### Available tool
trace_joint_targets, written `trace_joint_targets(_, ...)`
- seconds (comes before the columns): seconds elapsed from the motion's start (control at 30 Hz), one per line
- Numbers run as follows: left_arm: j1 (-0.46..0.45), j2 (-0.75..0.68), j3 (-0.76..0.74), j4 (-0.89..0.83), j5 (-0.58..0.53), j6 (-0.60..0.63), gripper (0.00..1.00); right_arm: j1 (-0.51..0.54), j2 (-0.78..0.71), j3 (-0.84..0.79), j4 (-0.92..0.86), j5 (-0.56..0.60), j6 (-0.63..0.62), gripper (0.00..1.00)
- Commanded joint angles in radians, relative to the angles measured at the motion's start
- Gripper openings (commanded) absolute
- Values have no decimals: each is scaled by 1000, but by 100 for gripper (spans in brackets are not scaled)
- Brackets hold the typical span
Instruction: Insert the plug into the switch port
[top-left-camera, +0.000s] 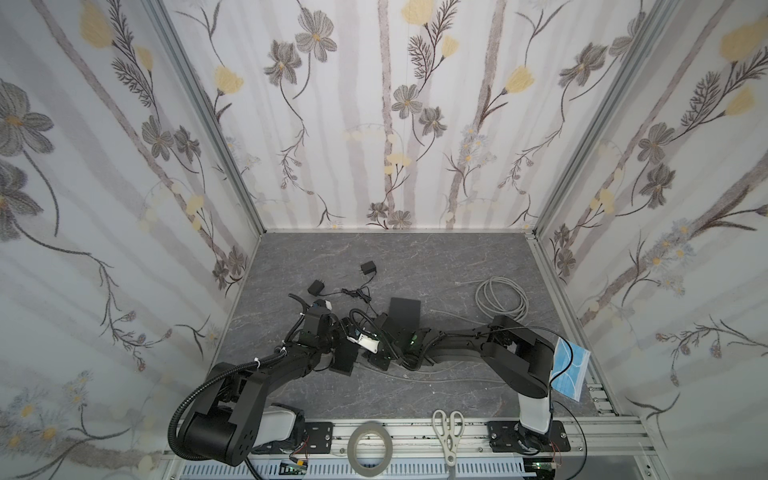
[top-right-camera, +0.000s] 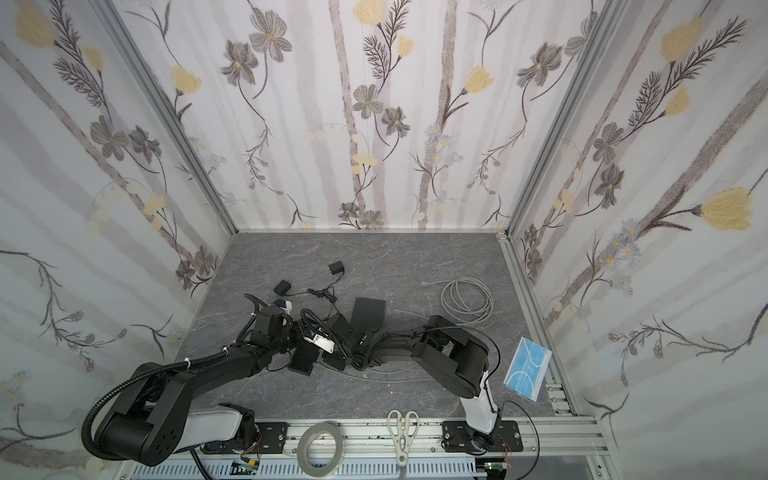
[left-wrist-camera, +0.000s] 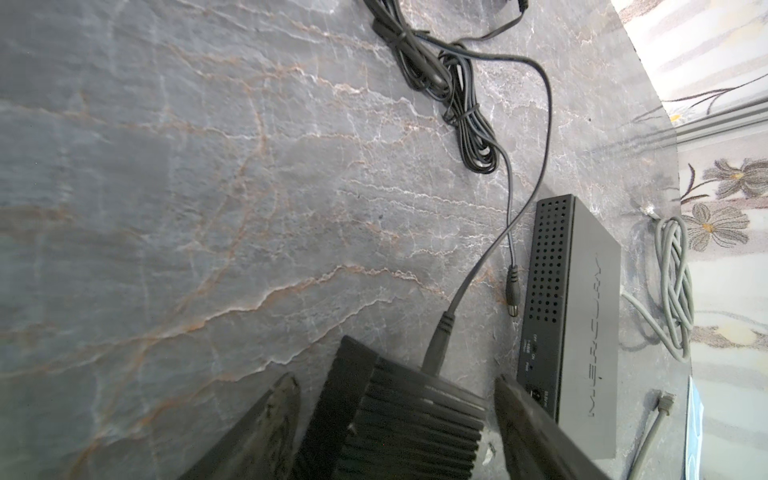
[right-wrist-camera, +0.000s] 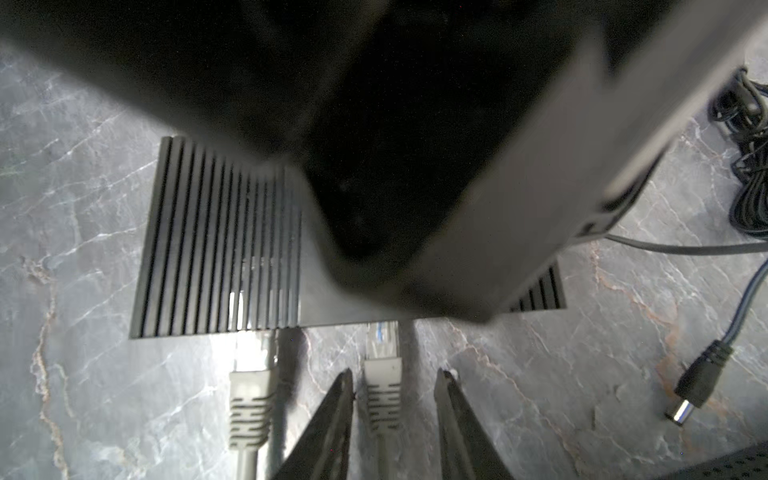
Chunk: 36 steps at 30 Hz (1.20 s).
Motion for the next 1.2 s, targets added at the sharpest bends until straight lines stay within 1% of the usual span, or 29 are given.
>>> trace_joint_targets(0.0, 0, 9, -7, -126, 9, -16, 76, 2, 12, -7, 9, -9, 0, 31)
trace_joint_targets(0.07, 1, 18, -4, -122, 15, -16, 76, 2, 12, -14, 19, -12, 3, 26)
trace_joint_targets(0.1, 2, 21, -2, -122, 19, -16, 76, 3, 12, -15, 24, -12, 4, 25)
trace_joint_targets(0.2, 9, 23, 0, -122, 36, -16, 76, 0, 11, -26, 40, -8, 8, 26)
trace_joint_targets(0.27, 19, 27, -1, -123, 50, -20, 77, 0, 1, -49, 68, -3, 13, 29)
trace_joint_targets(0.37, 33, 36, 2, -128, 57, -25, 77, 0, -19, -84, 115, 3, 16, 30)
trace_joint_targets(0.47, 45, 59, 10, -135, 57, -36, 76, -4, -25, -103, 145, -2, 19, 30)
trace_joint_targets(0.7, 103, 107, 21, -107, 152, -62, 76, -7, -11, -104, 171, -20, 11, 29)
trace_joint_targets(0.8, 118, 121, 25, -103, 176, -68, 76, -11, -9, -108, 180, -21, 11, 26)
trace_joint_targets(1.07, 144, 190, 16, -83, 224, -101, 76, -17, 1, -98, 188, -36, 4, 26)
trace_joint_targets(1.1, 148, 199, 15, -77, 234, -106, 76, -18, 2, -97, 189, -37, 5, 24)
trace_joint_targets(1.17, 150, 213, 15, -68, 243, -115, 76, -18, 1, -100, 189, -39, 4, 16)
